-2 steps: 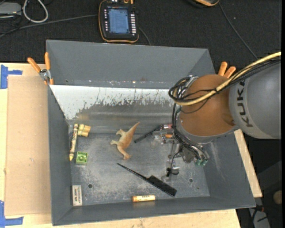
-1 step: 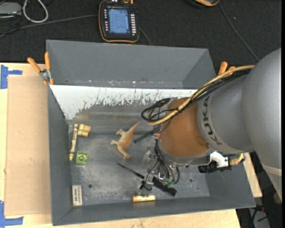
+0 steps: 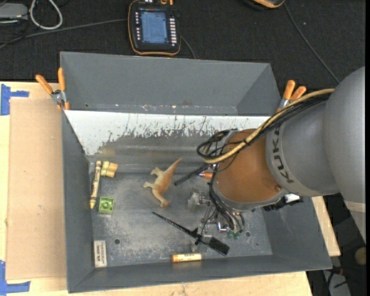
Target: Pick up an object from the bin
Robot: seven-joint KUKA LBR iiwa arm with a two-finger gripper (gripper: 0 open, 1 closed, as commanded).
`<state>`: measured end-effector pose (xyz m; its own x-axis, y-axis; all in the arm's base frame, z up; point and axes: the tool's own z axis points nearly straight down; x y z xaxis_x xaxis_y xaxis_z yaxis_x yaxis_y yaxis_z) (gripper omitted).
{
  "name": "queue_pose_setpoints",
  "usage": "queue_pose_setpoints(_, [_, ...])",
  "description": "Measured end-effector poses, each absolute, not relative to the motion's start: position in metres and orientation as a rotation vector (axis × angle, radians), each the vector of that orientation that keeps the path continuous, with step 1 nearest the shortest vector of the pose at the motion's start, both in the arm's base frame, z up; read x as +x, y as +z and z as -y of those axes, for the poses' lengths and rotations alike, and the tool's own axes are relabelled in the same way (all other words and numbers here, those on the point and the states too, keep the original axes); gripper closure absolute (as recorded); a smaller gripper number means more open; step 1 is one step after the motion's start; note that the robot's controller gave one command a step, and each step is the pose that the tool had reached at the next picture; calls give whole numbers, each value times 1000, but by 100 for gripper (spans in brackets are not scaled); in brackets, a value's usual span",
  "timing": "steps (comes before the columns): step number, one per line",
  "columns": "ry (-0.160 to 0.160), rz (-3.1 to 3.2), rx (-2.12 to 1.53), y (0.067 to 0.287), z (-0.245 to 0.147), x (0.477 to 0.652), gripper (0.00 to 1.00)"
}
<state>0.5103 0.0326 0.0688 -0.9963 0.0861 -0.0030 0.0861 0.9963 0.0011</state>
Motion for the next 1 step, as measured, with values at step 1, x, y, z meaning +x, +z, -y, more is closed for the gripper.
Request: queue_pose_setpoints(1, [-1,-3080,715,70,-62,498,100])
